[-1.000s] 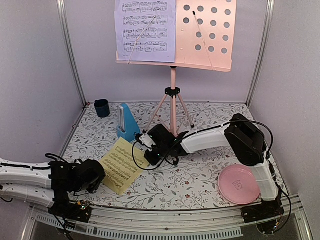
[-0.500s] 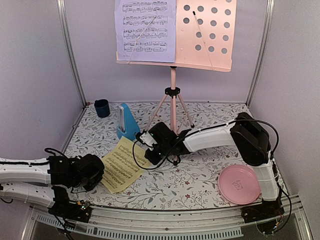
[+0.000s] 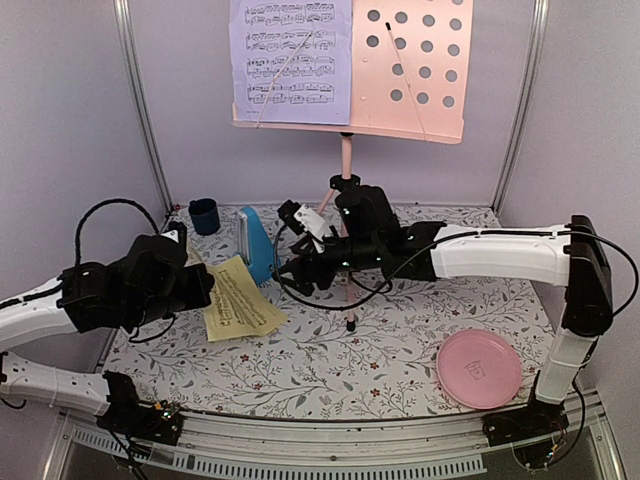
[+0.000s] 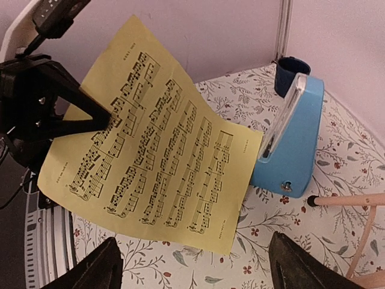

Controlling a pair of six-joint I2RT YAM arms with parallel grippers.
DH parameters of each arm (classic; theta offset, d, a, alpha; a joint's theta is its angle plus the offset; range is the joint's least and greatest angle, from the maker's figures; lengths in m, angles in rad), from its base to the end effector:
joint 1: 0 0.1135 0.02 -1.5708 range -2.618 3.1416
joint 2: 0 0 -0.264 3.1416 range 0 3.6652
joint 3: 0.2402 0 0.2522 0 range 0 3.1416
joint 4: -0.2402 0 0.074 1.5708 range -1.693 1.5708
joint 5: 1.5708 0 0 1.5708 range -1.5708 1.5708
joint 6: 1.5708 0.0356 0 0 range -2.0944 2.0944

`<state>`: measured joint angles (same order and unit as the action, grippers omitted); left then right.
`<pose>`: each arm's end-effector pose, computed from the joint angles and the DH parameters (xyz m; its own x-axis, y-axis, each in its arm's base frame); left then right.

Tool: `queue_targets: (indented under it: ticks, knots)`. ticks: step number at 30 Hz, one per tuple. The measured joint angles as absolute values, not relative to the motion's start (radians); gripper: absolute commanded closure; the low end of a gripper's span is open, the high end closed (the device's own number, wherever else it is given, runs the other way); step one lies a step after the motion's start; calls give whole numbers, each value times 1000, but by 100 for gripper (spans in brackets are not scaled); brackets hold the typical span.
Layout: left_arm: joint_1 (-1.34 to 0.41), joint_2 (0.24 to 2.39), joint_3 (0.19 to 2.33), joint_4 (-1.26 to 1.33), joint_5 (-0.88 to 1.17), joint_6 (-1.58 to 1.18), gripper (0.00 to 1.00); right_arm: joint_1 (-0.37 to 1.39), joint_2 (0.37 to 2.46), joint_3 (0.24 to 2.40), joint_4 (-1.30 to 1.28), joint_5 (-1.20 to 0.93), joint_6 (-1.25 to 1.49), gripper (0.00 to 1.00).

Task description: Set up the instrument practice props

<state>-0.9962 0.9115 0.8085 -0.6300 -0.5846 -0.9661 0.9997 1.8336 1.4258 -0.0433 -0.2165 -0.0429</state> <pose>0.1171 -0.1448 0.2873 -0.5992 -0.3368 -0.7263 -0.0279 0.9155 -0.4015 0.2288 0.3702 0.2789 -0.1957 -0.3821 -0.9032 -0.9354 0.3492 0.0550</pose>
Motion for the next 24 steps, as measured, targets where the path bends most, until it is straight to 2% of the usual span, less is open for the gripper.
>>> queue_targets:
  ticks: [4, 9, 16, 24]
  knots:
    - [-993, 879, 892, -626, -495, -703, 100, 997, 1732, 1386, -23, -284, -82, 3]
    - [-990, 900, 1024, -661, -318, -470, 100, 991, 1653, 1347, -17, -379, -139, 1]
    - [-1002, 958, 1085, -712, -43, -254, 100, 986, 1581, 1333, -69, -467, -218, 0]
    - [-1061, 957, 1172, -784, 131, -96, 100, 985, 1430, 1325, -160, -496, -287, 1]
